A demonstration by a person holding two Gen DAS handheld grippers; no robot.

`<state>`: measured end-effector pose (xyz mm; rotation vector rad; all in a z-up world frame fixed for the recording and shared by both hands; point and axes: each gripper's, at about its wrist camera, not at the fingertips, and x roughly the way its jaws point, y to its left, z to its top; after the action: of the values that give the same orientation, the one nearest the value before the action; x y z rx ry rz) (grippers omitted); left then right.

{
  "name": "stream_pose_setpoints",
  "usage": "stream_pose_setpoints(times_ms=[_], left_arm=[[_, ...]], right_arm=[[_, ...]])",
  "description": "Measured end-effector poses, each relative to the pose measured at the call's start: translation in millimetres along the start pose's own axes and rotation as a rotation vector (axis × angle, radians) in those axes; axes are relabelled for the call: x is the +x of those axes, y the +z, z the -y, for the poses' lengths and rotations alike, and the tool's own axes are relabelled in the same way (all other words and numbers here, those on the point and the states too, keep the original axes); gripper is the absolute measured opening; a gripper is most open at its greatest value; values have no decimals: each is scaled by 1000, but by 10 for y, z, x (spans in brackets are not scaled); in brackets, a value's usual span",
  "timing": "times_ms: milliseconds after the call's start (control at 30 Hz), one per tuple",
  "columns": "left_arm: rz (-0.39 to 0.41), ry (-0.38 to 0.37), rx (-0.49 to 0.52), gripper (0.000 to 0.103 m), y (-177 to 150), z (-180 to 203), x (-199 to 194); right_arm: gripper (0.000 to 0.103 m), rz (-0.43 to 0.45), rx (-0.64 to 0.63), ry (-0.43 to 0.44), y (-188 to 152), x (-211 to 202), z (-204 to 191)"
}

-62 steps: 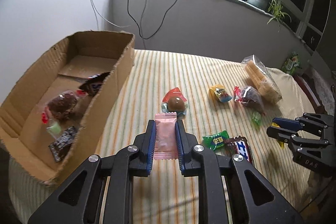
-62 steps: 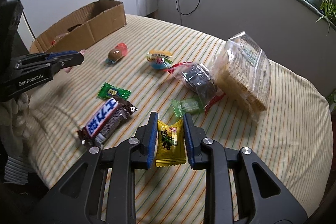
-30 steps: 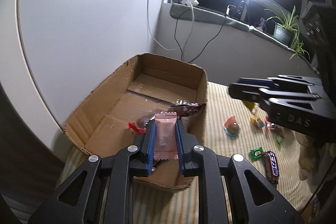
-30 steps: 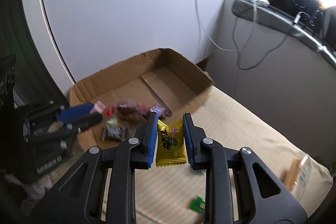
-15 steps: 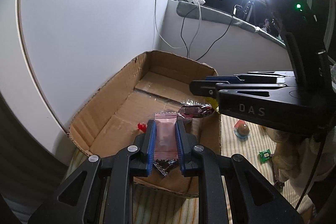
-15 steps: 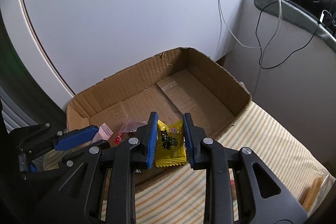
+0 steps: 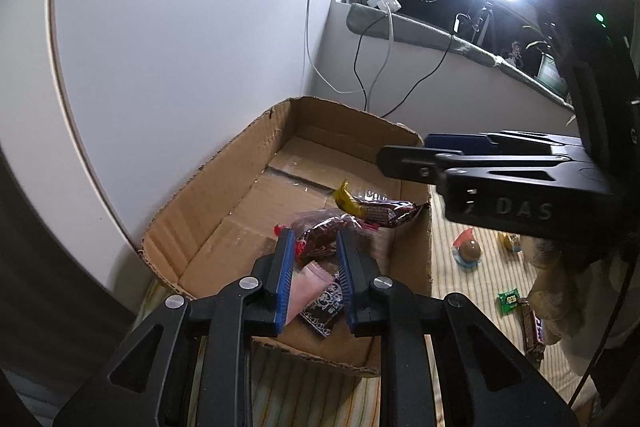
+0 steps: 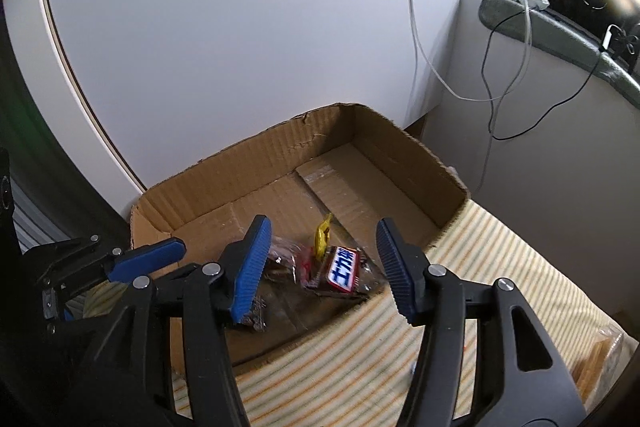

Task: Organize snacks
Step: 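Carry the pink candy and yellow packet into the cardboard box and open both tools, then close the right tool on the blue-lettered chocolate bar while the left tool moves to the green candy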

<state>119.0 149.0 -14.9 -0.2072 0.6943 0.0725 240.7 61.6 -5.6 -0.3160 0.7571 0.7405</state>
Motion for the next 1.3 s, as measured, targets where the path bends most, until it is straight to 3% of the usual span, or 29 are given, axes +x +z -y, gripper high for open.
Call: stream_pose_setpoints(times_ms=[67,367,700,1000,1300], left_arm=[[7,-1,1,20,-1,22,-32],[21,-40,25,24,-21,253,-133],[-10,-124,67,35,-166,659,-109],[-85,-220,136,35,-327,1079,94],[-165,-294,263,33,-449,1413,273]], right_arm=[[65,17,7,-9,-23,-99,48],[66,60,31,-54,-264,-616,283],[69,19,91,-163,-956,-1095,677],[69,-126,130,-196,-1653,-992,610],[69,-180,212,-170,-1903,-812,625]])
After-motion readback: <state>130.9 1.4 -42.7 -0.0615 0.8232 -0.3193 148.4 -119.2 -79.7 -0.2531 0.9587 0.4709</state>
